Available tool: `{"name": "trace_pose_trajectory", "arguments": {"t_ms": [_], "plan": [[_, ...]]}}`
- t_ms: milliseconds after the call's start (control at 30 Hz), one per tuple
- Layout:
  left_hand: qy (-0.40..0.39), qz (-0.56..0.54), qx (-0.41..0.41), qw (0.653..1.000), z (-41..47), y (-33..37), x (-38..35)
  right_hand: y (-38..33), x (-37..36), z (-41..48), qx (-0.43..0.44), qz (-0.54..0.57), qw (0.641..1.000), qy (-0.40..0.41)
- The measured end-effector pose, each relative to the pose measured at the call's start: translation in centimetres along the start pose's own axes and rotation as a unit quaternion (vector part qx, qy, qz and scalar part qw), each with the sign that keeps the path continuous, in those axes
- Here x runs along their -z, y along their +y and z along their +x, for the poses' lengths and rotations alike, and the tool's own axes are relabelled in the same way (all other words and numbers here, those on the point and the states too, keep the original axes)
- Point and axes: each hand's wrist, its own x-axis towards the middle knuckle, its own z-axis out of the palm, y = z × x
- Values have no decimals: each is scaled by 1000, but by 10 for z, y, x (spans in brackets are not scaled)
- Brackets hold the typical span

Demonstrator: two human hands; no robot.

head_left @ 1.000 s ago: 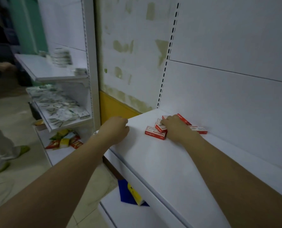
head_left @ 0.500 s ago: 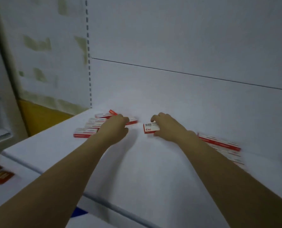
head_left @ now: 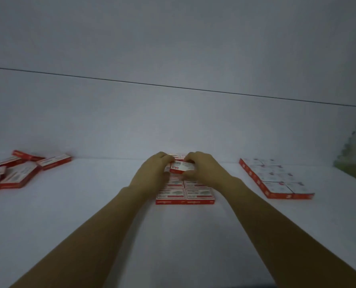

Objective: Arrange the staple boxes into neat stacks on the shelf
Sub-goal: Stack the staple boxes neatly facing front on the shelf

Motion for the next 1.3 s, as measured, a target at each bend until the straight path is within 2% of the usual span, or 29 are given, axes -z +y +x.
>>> {"name": "trace_pose_trajectory", "arguments": {"t_ms": [133, 400, 500, 633, 800, 933, 1067, 1200, 1300], "plan": [[49, -72, -4, 996, 7, 7, -7, 13, 3, -2, -34, 165, 985, 31], [93, -150, 22, 984, 6, -3, -5, 4, -3, 17, -91, 320, 943, 10], [106, -159, 32, 981, 6, -10, -4, 0, -12, 25, -101, 315, 943, 29], [121, -168, 77, 975, 6, -20, 0, 2, -25, 24, -59, 359, 930, 51], [121, -172, 91, 973, 9, -26, 2, 3, -26, 18, -19, 348, 937, 35], [128, -245, 110, 955, 13, -23, 5, 5, -24, 19, -25, 321, 946, 43], [123, -383, 125, 907, 17, -15, 15, 3, -21, 19, -45, 317, 947, 36], [87, -436, 103, 890, 15, -6, 16, 0, -20, 18, -72, 353, 933, 7], [68, -438, 91, 892, 15, -6, 17, -5, -20, 16, -69, 425, 902, -19]]}}
